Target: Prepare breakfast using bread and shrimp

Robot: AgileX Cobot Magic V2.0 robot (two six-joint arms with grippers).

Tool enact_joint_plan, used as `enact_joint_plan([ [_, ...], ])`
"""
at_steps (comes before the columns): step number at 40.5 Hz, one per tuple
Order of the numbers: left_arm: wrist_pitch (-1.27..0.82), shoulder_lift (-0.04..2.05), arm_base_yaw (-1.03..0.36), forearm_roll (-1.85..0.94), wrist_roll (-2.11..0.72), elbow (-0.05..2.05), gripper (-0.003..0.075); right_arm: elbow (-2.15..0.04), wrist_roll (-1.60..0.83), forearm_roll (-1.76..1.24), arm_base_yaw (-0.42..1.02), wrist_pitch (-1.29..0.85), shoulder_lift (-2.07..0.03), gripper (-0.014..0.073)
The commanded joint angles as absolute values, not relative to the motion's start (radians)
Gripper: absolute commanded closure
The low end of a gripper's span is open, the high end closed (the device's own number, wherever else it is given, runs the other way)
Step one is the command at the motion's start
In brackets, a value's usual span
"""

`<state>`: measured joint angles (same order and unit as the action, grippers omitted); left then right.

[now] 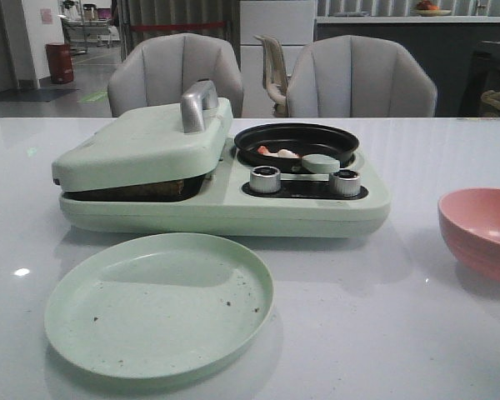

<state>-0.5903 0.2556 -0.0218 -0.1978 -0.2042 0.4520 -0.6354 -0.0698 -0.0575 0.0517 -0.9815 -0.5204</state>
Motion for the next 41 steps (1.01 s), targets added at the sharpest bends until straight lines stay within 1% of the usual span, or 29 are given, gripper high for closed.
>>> enact_joint_plan([
  [1, -0.424, 0.17, -0.02, -0.21, -0.203, 0.378, 0.0619, -0.661, -0.07, -0.055, 0.053, -0.923, -0.523, 0.055],
  [7, -0.327, 0.062, -0.02, -0.198, -0.18, 0.234, 0.0619, -0.661, -0.07, -0.055, 0.053, -0.923, -0.523, 0.055],
  [13, -0.244, 0.007, -0.02, -0.071, 0.0, 0.142, 0.0619, -0.661, -0.07, -0.055, 0.053, -0.924, -0.523, 0.055],
  [25, -0.025, -0.027, -0.025, -0.034, 0.0, -0.002, 0.0619, -0.661, -0.07, -0.055, 0.053, -0.925, -0.523, 0.055],
  [34, 0.036, -0.027, -0.035, -0.034, 0.0, -0.008, 0.0619, -0.661, -0.07, -0.055, 0.053, -0.925, -0.523, 0.055],
  [41, 0.037, -0.027, -0.035, -0.034, 0.0, -0.008, 0.0619, -0.661, -0.07, -0.055, 0.053, -0.925, -0.523, 0.055],
])
